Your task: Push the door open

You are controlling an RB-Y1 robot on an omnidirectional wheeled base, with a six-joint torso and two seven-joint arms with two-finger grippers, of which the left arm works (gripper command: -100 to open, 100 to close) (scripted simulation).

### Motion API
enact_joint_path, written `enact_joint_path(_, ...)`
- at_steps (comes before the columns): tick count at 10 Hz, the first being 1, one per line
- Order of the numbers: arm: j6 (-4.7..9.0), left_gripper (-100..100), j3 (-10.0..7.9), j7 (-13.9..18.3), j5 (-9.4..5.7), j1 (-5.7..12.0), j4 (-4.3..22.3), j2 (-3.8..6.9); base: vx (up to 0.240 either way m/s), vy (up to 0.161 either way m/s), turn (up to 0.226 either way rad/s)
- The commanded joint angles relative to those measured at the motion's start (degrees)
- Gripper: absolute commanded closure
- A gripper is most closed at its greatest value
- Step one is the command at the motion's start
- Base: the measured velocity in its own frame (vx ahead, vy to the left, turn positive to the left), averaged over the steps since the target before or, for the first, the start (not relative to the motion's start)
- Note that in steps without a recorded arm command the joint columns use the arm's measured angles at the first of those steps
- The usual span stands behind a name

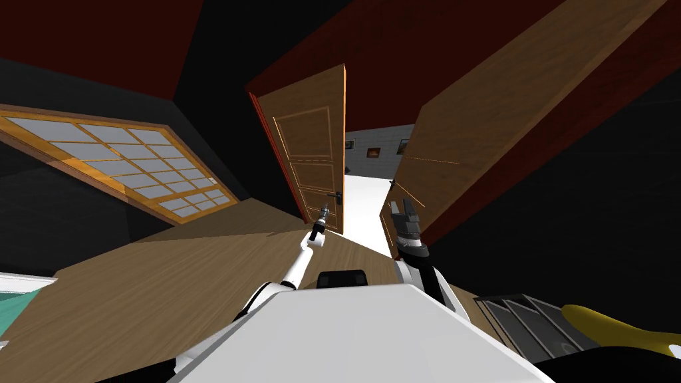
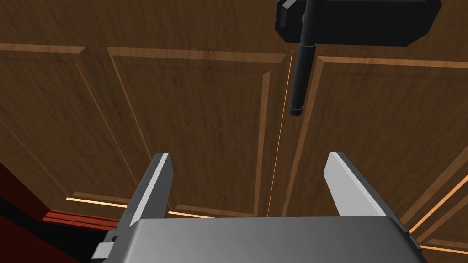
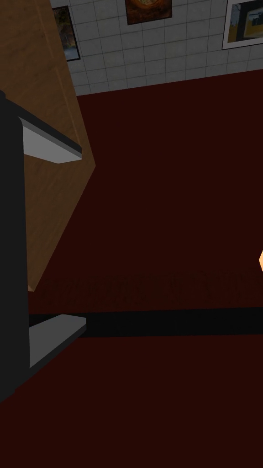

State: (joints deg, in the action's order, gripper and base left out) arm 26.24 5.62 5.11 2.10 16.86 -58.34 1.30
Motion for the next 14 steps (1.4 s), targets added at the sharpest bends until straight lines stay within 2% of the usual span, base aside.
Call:
enact_joint_path(1, 0.17, -100, 0.12, 0.08, 0.2, 1.6, 2.86, -0.43, 0.036, 0.102, -0.109)
enact_joint_path(2, 0.17, -100, 0.12, 0.08, 0.2, 1.6, 3.1, -0.43, 0.036, 0.079, -0.036)
enact_joint_path(8, 0.65, -100, 0.33, 0.55, 0.78, 8.02, 14.21, -2.03, 0.052, 0.116, -0.081)
enact_joint_path(12, 0.91, -100, 0.45, 0.81, 1.1, 11.63, 20.5, -3.24, 0.038, 0.125, -0.071)
enact_joint_path(14, 1.01, -100, 0.49, 0.91, 1.21, 12.9, 22.7, -3.74, 0.047, 0.147, -0.058)
